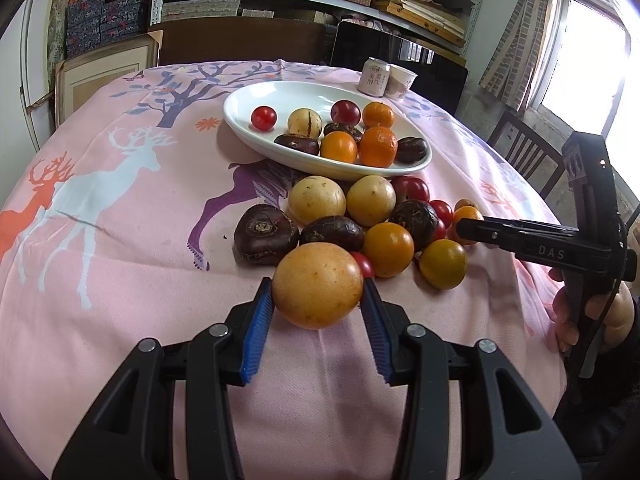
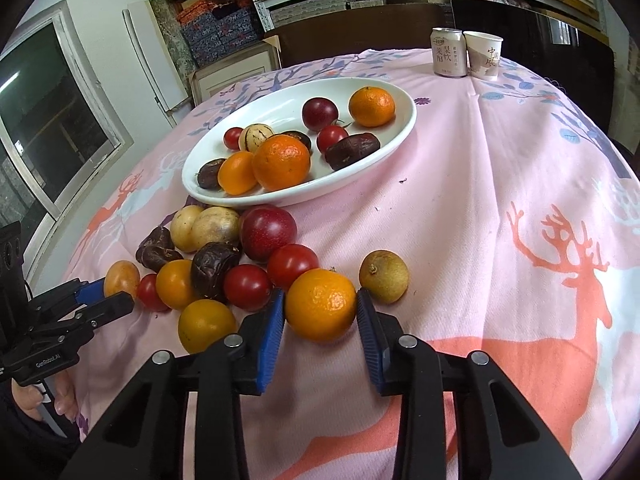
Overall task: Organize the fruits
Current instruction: 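Place the orange on the plate with the right tool while the left tool places the pale fruit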
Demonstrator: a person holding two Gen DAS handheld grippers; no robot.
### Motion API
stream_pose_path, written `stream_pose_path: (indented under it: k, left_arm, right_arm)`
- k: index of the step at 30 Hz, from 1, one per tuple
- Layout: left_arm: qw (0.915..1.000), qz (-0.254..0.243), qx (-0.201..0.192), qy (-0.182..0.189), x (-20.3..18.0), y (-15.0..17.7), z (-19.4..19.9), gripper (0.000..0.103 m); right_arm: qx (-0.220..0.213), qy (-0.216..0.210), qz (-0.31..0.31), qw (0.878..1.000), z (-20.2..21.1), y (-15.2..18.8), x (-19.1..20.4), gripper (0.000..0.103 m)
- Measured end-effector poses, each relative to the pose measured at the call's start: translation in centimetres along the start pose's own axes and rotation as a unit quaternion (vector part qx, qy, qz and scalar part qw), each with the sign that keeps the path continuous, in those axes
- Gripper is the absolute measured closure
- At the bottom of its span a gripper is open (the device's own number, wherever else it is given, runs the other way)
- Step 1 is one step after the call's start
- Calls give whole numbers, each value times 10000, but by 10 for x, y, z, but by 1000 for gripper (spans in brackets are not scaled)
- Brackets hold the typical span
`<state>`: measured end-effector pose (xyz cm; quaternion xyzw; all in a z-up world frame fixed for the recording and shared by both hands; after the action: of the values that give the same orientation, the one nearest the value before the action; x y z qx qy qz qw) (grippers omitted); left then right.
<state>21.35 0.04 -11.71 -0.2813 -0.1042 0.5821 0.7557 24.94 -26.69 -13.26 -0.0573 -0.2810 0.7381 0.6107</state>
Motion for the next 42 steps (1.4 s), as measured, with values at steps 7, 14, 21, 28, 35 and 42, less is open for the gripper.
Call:
stream_pose_path:
  k: [7, 14, 21, 28, 35, 42]
  left_arm:
    - [10000, 20, -15, -23, 1, 0, -1, 60]
    - [10000, 37, -2, -75, 2, 0, -2, 60]
    - [9999, 62, -4, -144, 2, 0, -2, 60]
    - [9996, 149, -142, -208, 3, 2, 5, 60]
    - [9994, 89, -305, -142, -3, 3, 21, 60]
    - [9985, -92, -477, -269, -14, -20, 38, 60]
  right_arm:
    - [-124, 9, 47, 9999, 10, 10, 2, 67]
    - [-212, 86, 97, 9997, 19, 17, 1, 67]
    - [-244, 72, 104, 9996, 24, 22, 0, 67]
    - [-382, -19, 110, 9992, 36, 27, 1, 67]
    - [-687, -142, 208, 9973, 61, 22, 2, 67]
    - [-875, -98, 236, 9958, 74, 2, -2, 67]
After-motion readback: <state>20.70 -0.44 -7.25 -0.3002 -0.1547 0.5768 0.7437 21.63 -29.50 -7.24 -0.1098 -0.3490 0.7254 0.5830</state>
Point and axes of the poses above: each gripper's, at about its wrist camera, not at the fingertips, and z roughly against the way its jaws point, x to its left, y to its underside, the point moved 2 cm from there along -z, roughly the way its jaws point, and after that the axes turned 10 degrees about x, right-handed, at the moved point
